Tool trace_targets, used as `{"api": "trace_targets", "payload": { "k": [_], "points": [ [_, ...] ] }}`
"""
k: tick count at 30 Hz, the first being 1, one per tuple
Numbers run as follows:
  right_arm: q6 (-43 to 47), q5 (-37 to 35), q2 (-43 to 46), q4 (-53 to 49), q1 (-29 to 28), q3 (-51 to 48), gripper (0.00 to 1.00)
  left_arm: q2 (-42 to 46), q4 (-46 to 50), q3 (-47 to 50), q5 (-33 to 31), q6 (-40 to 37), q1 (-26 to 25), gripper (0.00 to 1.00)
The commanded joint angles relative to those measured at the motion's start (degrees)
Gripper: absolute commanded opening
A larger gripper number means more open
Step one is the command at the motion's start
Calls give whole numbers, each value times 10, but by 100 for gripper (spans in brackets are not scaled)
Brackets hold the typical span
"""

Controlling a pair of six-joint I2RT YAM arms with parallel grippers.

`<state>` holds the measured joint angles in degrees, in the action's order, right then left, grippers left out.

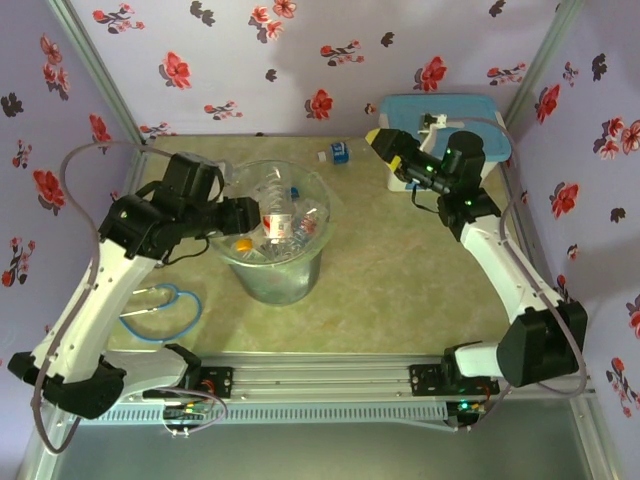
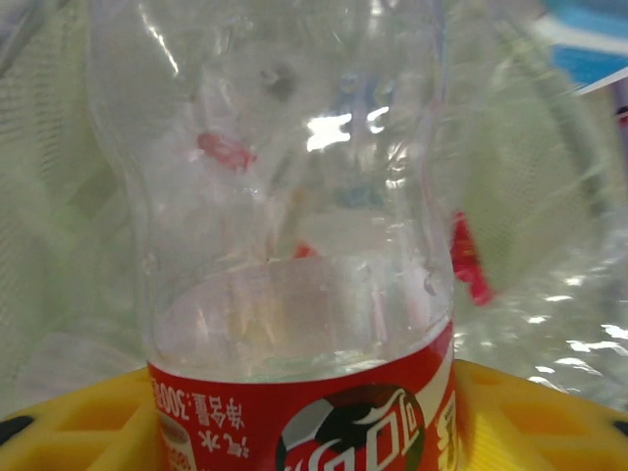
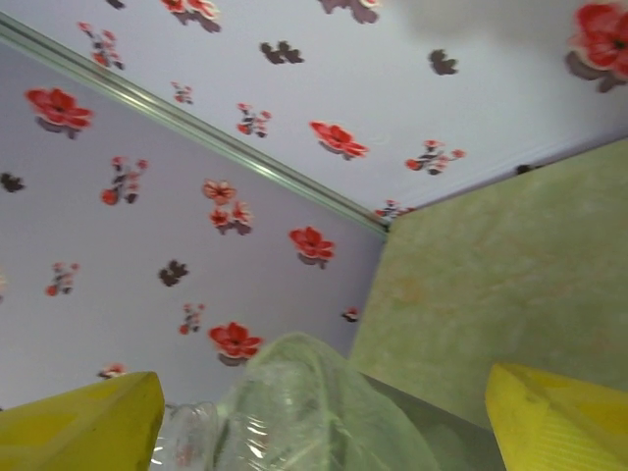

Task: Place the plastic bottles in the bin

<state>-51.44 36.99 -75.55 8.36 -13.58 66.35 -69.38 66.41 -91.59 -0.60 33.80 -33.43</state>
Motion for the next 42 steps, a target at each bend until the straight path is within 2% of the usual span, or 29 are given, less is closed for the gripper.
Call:
{"api": "trace_targets", "payload": {
  "k": [1, 3, 6, 9, 11, 15, 20, 28, 33, 37, 42],
  "points": [
    [81, -52, 27, -98, 3, 7, 85, -19, 38, -20, -39, -28, 5, 57],
    [94, -73, 31, -125, 3, 8, 84, -28, 38, -26, -35, -31, 4, 63],
    [101, -94, 35, -143, 3, 4, 84, -34, 43, -38, -37, -35, 5, 78],
    [102, -99, 29, -149, 2, 0, 84, -30, 34, -51, -37, -34, 5, 83],
    [103, -99, 24, -153, 1, 0, 84, -25, 32, -64, -38, -36, 6, 83],
    [118, -122, 13, -171, -14, 3, 83, -14, 18, -66, -39, -32, 7, 71],
    [140, -198, -16, -211, -50, 13, 82, -14, -17, -21, -28, -20, 7, 62],
    [11, -280, -86, -69, -78, -45, 77, 0, -67, 48, -17, -1, 7, 58],
    [-38, -333, -156, 3, -95, -44, 77, 17, -55, 27, -21, -12, 15, 59],
    [-79, -371, -235, 41, -108, -15, 77, 33, -52, 9, -28, -26, 26, 72],
    [-110, -430, -335, 43, -136, 63, 77, 45, -70, -1, -27, -49, 41, 81]
  ]
}}
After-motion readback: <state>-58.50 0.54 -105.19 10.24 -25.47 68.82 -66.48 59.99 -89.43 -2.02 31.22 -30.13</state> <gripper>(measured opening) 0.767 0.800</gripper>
